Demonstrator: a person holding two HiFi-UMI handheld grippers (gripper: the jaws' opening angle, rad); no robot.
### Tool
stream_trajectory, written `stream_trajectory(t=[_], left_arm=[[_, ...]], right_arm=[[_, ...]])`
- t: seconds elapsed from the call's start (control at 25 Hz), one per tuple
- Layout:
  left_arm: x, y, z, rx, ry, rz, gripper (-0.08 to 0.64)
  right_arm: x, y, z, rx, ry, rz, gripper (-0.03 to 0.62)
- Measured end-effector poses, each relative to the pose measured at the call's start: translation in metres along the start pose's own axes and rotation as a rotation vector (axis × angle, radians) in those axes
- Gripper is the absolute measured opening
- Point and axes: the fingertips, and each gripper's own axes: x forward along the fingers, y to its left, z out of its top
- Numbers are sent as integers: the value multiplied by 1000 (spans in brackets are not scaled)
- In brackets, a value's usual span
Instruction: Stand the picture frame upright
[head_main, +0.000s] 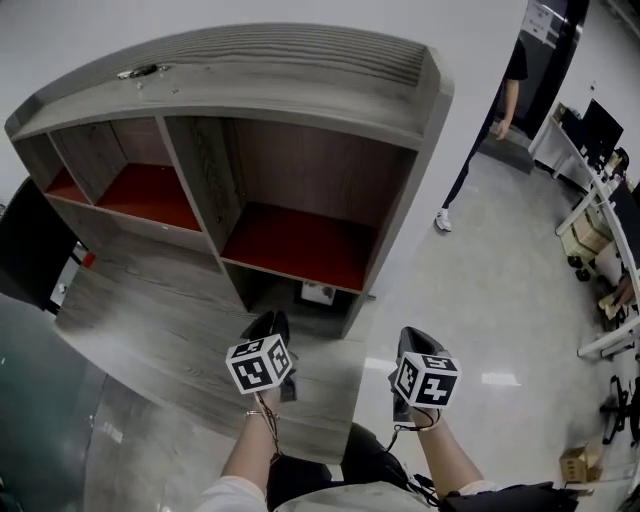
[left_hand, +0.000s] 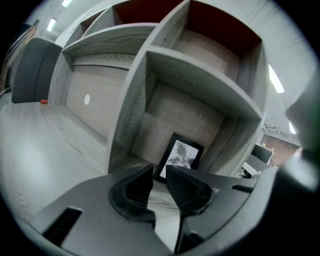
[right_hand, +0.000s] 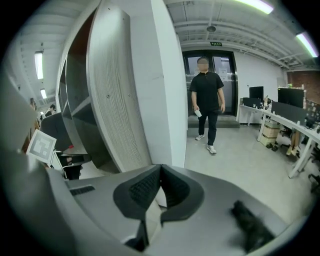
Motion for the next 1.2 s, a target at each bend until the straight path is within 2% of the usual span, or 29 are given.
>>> stream_trajectory(t=[0.16, 0.36, 0.6, 0.8, 1.0, 1.2], left_arm=[[-52, -7, 12, -27, 4, 5, 72], [-111, -19, 23, 53, -12, -34, 72], [-172, -32, 33, 111, -42, -128, 72], [-211, -33, 37, 80, -59, -187, 72], [-231, -40, 30, 141, -41, -182, 72], [-240, -55, 17, 120, -21, -191, 71]], right_arm=[[-32, 12, 28, -16, -1, 5, 31], [-66, 28, 43, -7, -46, -11, 31], [-105, 58, 9, 42, -50, -32, 31], [-133, 83, -13, 73, -59, -39, 31], [-163, 81, -20, 93, -84, -63, 31], [-177, 76, -33, 93, -65, -60, 31]])
